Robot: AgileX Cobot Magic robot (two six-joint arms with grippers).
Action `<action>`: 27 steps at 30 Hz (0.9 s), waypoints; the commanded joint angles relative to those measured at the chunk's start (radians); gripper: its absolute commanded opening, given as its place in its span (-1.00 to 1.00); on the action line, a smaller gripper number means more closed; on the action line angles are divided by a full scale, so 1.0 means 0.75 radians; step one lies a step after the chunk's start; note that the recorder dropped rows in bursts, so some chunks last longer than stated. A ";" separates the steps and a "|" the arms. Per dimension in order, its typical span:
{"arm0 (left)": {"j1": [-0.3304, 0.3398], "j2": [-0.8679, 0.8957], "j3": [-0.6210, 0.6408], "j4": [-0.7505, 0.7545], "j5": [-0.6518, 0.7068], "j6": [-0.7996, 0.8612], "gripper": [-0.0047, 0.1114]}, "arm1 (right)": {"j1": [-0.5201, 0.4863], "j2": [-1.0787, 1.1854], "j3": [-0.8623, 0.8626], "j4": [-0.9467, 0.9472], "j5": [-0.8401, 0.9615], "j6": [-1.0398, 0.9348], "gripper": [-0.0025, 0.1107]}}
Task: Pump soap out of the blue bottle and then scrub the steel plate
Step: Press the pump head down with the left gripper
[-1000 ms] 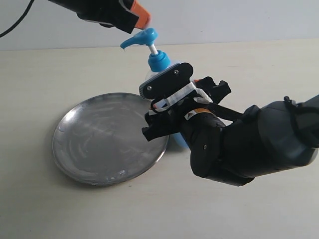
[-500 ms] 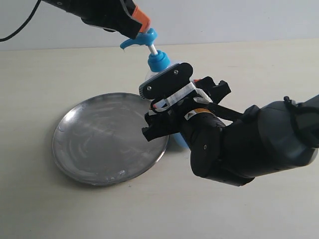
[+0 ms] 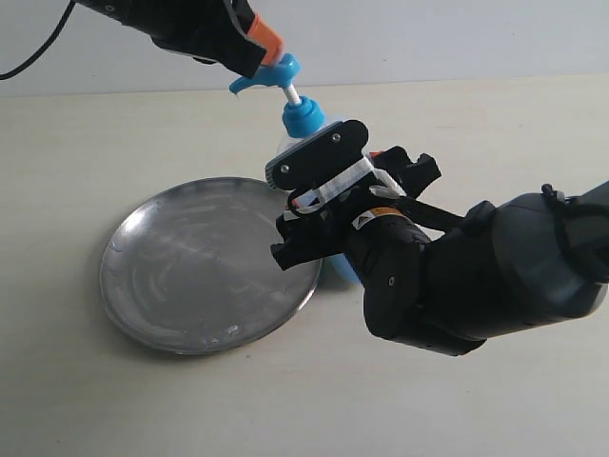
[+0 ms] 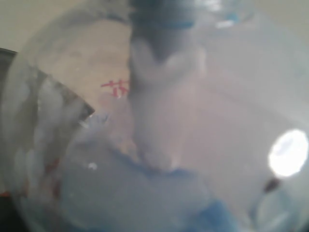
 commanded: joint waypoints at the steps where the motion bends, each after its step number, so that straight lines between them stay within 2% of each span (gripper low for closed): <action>1: 0.004 0.000 -0.007 -0.005 0.016 0.005 -0.92 | -0.005 0.016 -0.001 0.011 0.083 -0.013 -0.96; 27: 0.004 0.048 -0.007 0.023 -0.023 0.010 -0.92 | -0.005 0.016 -0.001 0.011 0.086 -0.013 -0.96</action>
